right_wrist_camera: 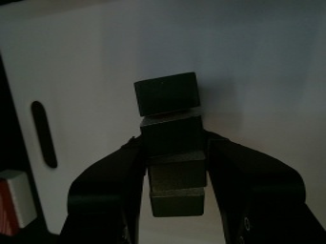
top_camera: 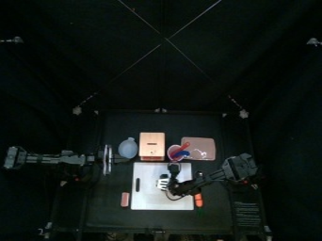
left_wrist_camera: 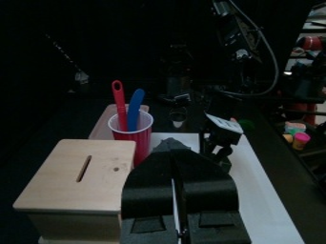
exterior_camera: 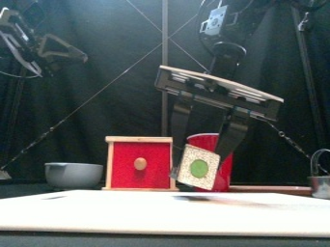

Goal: Place sushi on board then cut the sushi with the knife then place the pieces on the plate
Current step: Pick knife at handle with right hand

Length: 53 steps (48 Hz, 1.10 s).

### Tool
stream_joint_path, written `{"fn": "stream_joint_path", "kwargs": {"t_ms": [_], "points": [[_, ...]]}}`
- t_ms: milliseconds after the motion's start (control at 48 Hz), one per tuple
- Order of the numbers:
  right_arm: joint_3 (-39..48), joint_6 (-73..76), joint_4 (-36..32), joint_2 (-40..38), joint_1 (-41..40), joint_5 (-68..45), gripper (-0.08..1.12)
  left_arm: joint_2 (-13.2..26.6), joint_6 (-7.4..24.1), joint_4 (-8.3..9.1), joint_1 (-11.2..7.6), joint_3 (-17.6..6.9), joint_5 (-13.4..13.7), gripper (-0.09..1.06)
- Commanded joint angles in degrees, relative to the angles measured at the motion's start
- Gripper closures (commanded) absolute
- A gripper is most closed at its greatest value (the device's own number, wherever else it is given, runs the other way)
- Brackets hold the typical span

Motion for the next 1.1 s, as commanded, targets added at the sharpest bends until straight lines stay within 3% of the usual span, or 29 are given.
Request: {"fn": "stream_joint_path", "kwargs": {"t_ms": [21,500,833,1104], "points": [[-0.9,0.0,1.3,-1.5,-0.3,0.8,0.52,0.2,0.1,0.88,0.18,-0.6,-0.3,0.99],[-2.1,-0.4,2.3,0.7,-0.4,0.8,0.14,0.2,0.1,1.23,0.44,0.2,-0.3,0.99],[-2.7,-0.6,0.8,-0.5,-0.4,2.3,0.1,0.2,0.0,1.23,0.44,0.4,-0.3,0.99],[-0.8,-0.6,-6.1,-5.3,0.0,7.9,0.1,0.2,0.0,1.05,0.44,0.7,0.8,0.99]]}}
